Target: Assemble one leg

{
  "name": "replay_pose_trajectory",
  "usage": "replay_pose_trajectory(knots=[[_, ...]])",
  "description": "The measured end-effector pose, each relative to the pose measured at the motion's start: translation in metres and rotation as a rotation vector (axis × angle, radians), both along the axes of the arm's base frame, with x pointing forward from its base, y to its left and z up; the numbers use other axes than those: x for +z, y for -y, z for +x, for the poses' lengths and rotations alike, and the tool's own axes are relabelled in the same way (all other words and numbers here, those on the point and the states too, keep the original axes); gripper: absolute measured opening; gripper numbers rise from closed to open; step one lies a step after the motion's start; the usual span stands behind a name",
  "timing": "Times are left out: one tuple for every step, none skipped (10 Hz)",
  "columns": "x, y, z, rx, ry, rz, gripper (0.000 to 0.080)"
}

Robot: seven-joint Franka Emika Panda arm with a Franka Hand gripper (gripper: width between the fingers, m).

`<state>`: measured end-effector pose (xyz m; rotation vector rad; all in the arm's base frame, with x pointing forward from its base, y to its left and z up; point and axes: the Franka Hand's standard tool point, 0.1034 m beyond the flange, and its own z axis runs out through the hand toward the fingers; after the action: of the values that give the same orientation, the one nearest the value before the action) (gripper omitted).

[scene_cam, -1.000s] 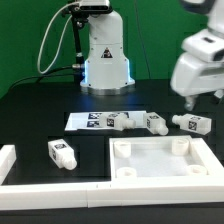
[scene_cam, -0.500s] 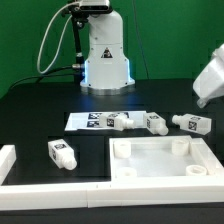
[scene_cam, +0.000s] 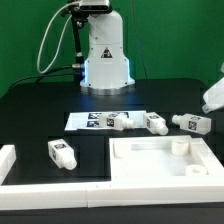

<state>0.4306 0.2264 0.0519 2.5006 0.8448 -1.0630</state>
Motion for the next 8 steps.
replay_pose_trajectory(knots=[[-0.004,0.005,0.001,0.089,-0.044,0.025,0.0649],[-0.014,0.009,0.002,0.152,-0.058,0.019,0.0649],[-0.02,0.018,0.002,0.141,-0.057,0.017,0.0649],[-0.02,0.021,0.003,0.133,-0.056,0.015,0.0649],[-0.02,0.021,0.003,0.134,-0.056,0.015,0.0649],[-0.021,0.021,0.003,0.132,-0.057,0.015,0.0649],[-0.027,0.028,0.001,0.124,-0.065,0.0,0.0649],[-0.037,0.035,-0.003,0.115,-0.08,-0.014,0.0649]])
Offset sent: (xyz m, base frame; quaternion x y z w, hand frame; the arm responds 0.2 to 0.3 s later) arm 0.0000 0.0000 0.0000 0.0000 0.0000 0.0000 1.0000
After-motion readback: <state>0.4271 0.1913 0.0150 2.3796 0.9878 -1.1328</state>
